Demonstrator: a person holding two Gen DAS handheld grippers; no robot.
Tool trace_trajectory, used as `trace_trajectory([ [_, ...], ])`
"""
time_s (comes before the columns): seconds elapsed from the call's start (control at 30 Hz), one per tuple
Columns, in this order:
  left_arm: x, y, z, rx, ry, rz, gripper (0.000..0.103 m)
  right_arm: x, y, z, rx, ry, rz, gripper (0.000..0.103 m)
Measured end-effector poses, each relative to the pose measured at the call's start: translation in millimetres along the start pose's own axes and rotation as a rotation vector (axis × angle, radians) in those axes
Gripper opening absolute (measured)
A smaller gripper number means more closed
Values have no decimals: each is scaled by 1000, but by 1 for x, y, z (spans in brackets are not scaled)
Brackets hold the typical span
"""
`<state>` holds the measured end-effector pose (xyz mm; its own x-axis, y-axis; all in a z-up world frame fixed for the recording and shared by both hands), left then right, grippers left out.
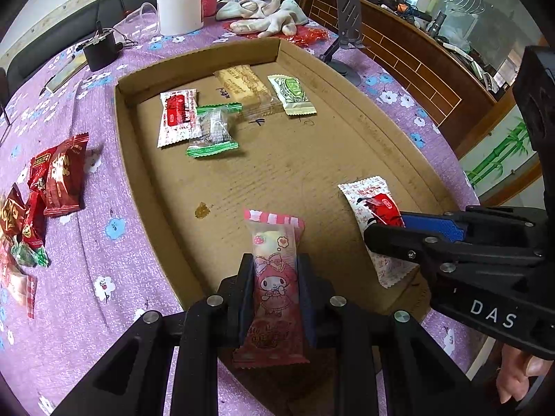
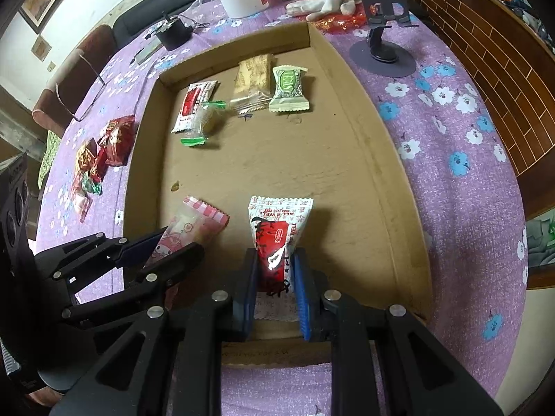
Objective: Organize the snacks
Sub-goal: 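Lower both packs into the tray and open both grippers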
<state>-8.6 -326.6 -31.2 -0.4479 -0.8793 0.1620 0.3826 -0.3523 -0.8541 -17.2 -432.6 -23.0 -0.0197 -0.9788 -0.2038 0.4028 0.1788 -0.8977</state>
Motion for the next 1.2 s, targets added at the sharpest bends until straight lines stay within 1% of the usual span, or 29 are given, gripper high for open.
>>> trace_trajectory([
  [0.37,0,-1,0,2,-4,-6,26,1,0,1,-3,5,-7,22],
  [0.43,0,-2,0,4,-10,-8,32,2,-2,1,2,6,-10,22],
  [0.5,-1,-4,1,10,-15,-10,36,3,-5,2,9,13,-15,22],
  [0.73,-7,-17,6,38,-41,-22,37,3,-22,10,73,30,-19,22],
  [0.8,-10,-23,7,51,-49,-23,37,2,-26,11,88,33,-17,24],
  [0.87,-15,-30,8,70,-57,-22,37,-1,-28,13,94,40,-11,26],
  [1.07,-36,-49,9,117,-90,-10,37,-22,-28,16,101,17,2,27],
  [1.2,-59,-60,4,134,-135,4,37,-41,-28,18,105,-14,9,27],
])
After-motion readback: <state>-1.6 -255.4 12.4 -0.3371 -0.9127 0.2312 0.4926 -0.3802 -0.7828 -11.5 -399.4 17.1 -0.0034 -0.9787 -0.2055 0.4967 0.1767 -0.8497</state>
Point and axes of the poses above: each gripper's, at about its wrist camera, not at the fingertips, and y roughly the way its jaws point, x to its right, z to its top, the point moved 7 cm from there along y, roughly the way its jaws point, and after that the axes turned 5 degrees about x, right-handed, at the moved point
